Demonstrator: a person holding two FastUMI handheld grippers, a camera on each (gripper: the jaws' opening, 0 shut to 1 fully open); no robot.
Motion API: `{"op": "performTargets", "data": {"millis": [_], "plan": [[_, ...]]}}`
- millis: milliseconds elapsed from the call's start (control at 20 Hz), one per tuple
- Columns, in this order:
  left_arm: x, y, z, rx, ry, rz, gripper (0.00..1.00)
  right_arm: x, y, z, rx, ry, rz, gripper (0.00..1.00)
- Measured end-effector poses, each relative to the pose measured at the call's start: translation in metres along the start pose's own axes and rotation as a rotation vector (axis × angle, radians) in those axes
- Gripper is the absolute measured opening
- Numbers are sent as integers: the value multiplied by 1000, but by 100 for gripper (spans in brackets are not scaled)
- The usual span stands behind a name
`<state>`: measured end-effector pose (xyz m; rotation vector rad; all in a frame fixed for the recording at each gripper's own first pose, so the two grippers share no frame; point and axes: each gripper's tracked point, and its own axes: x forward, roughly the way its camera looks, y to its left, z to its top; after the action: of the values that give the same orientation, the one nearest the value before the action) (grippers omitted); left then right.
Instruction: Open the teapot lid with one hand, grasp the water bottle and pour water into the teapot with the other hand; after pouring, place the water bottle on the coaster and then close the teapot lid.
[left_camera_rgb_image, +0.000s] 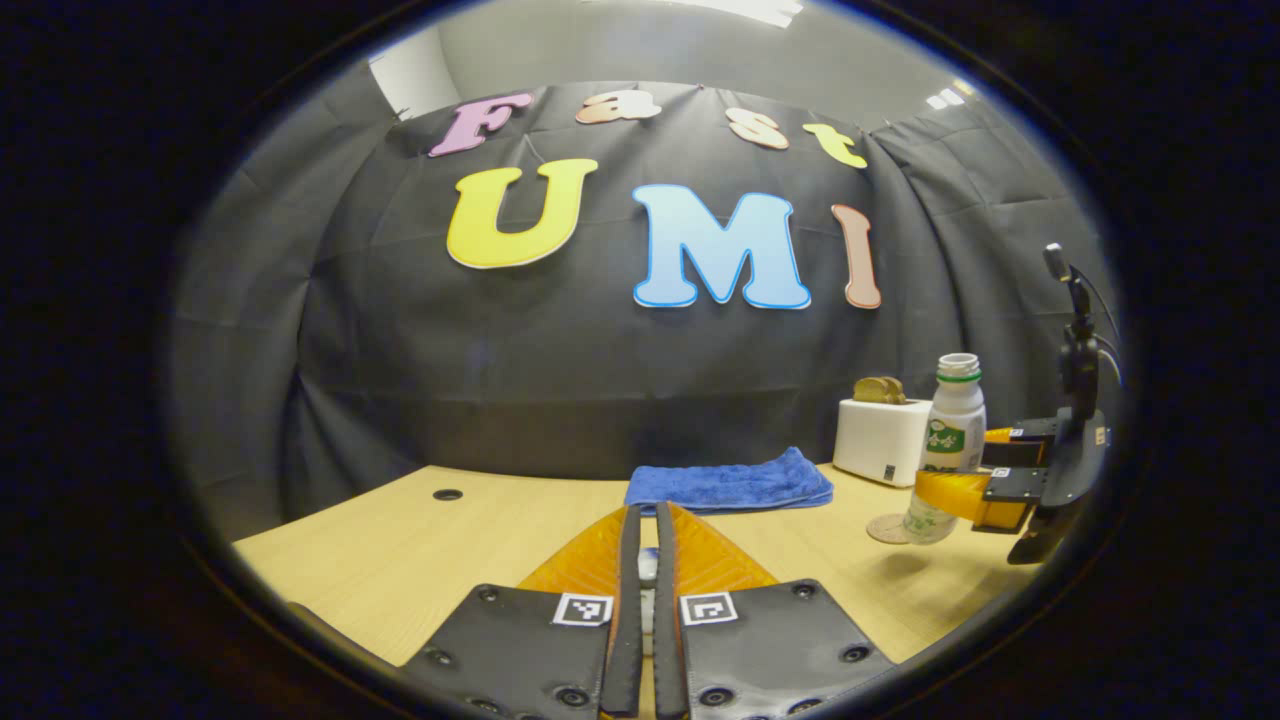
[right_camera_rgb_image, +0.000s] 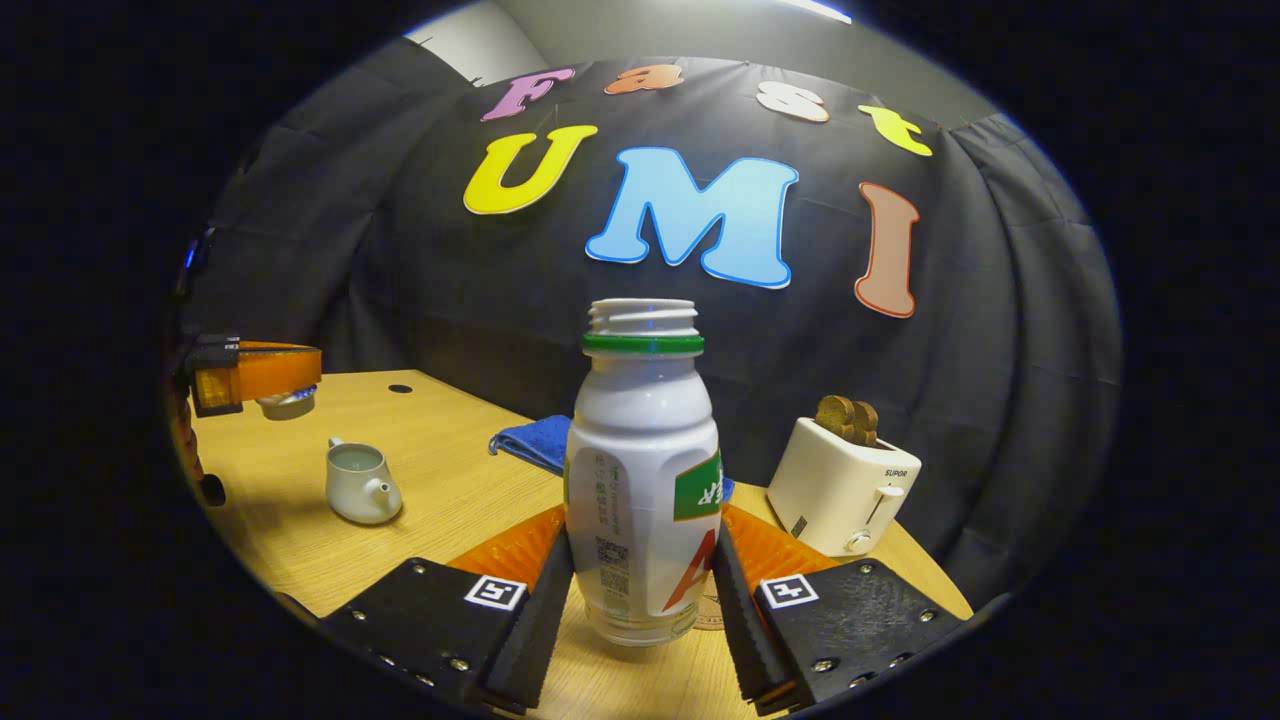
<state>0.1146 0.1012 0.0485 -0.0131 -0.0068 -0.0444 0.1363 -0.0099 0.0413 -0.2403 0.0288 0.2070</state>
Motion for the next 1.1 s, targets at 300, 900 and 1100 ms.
{"op": "performTargets", "data": {"millis": [300, 900, 1100], "plan": [[35, -8, -38, 7, 80, -16, 15, -1, -6, -1, 53, -1, 5, 70], [56, 9, -61, -17, 126, -11, 11, 9, -6, -10, 67, 30, 23, 70], [55, 6, -60, -25, 130, -16, 11, 10, -6, -12, 67, 29, 23, 70]]}}
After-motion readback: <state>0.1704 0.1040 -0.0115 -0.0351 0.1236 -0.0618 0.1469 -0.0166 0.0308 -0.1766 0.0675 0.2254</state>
